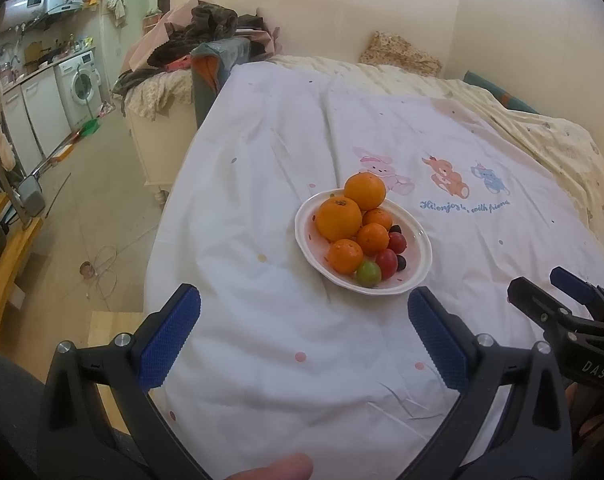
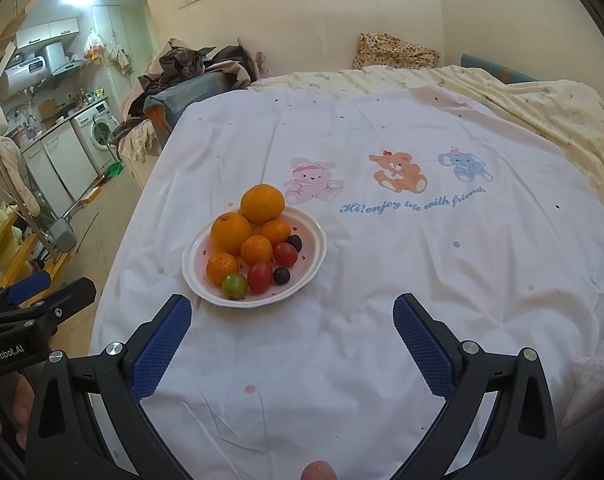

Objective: Organize fruits

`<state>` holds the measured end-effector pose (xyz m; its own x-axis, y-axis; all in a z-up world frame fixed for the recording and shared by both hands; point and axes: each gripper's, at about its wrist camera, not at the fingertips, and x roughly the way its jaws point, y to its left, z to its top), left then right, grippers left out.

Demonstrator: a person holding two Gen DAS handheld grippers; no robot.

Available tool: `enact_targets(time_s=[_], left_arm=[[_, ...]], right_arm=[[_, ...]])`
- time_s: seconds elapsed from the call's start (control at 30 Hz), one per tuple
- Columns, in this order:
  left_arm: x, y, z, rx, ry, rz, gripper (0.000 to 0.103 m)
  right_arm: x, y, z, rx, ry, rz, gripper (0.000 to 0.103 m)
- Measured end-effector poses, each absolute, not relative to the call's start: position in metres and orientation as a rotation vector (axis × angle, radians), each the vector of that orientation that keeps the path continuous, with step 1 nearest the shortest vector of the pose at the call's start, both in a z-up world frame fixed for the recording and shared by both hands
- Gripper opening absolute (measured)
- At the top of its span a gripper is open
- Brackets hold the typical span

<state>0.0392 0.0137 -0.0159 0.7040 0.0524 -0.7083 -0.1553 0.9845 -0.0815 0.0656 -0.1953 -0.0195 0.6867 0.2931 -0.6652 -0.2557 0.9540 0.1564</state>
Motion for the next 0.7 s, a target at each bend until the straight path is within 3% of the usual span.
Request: enact_targets(time_s=[0.7], left_arm=[[0.0387,0.0142,-0.0183,-0.142,0.789,0.12,0.102]], right_arm=[[0.0658,-0.1947,-0.0229,0.051,0.762,0.31,0.103]])
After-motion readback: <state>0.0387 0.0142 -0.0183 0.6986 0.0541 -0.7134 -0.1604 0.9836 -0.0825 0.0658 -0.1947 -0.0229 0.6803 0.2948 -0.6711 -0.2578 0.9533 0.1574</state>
